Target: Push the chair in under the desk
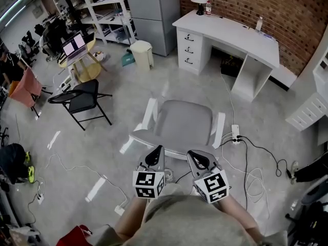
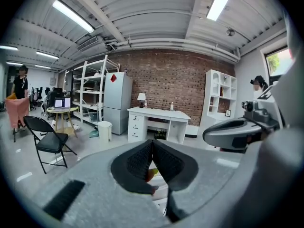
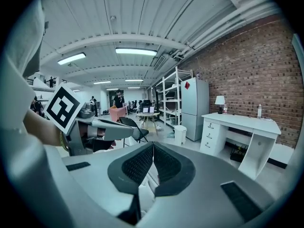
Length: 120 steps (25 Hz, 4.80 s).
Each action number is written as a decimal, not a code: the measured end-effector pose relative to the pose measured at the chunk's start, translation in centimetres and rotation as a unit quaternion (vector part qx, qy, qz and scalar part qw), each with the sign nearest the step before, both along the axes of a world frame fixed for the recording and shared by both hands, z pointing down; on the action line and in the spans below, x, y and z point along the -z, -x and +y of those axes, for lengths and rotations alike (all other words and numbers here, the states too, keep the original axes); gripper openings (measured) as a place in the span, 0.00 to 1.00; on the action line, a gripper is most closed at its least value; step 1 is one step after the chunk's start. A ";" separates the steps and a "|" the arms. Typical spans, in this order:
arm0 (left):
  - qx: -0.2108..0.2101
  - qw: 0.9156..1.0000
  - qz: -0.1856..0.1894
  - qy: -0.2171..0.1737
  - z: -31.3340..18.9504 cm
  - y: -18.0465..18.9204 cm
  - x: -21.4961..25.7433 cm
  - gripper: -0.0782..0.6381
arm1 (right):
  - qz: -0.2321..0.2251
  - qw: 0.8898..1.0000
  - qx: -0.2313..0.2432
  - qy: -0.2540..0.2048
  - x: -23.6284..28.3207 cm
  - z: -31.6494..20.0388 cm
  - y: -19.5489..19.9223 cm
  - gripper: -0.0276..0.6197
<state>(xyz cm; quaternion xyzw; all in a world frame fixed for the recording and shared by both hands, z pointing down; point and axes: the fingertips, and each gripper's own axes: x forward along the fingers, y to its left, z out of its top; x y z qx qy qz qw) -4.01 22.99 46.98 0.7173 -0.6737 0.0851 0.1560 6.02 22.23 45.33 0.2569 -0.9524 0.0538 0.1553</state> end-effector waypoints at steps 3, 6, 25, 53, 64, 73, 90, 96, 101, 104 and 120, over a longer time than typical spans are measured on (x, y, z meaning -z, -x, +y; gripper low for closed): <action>-0.014 1.000 -0.005 0.012 -0.9 0.7 -0.6 0.12 | 0.010 1.000 0.000 0.007 -0.7 -0.9 0.6 0.05; -0.034 0.999 -0.011 0.021 -1.7 1.4 -1.2 0.12 | 0.019 1.000 -0.003 0.008 -1.1 -1.6 1.4 0.05; -0.270 0.955 -0.043 0.117 -3.5 2.6 -5.9 0.24 | 0.069 0.997 -0.011 0.036 -3.9 -3.8 4.9 0.06; -0.576 0.738 -0.257 0.240 0.0 1.2 -12.9 0.47 | 0.249 0.951 0.161 0.085 -9.8 -0.4 6.1 0.28; -0.590 0.686 -0.345 0.249 -0.8 2.0 -15.3 0.44 | 0.340 0.917 0.205 0.037 -12.0 -0.3 5.8 0.28; -0.593 0.655 -0.396 0.251 -1.9 2.2 -17.5 0.40 | 0.387 0.894 0.222 0.035 -15.0 -0.5 6.1 0.28; -0.611 0.652 -0.353 0.278 -1.5 1.6 -18.8 0.33 | 0.457 0.859 0.229 0.036 -18.8 -1.6 5.5 0.26; -0.623 0.640 -0.351 0.281 -1.1 1.5 -19.1 0.29 | 0.474 0.849 0.233 -0.012 -19.0 -2.0 5.5 0.14; -0.626 0.638 -0.356 0.272 -1.2 1.4 -18.9 0.26 | 0.480 0.844 0.237 -0.035 -18.6 -2.0 5.4 0.09; -0.627 0.638 -0.356 0.270 -1.3 1.4 -18.9 0.25 | 0.480 0.843 0.239 -0.034 -18.8 -2.1 5.4 0.09; -0.625 0.640 -0.363 0.260 -5.2 0.7 -18.5 0.24 | 0.482 0.843 0.237 -0.036 -18.6 -5.7 4.8 0.08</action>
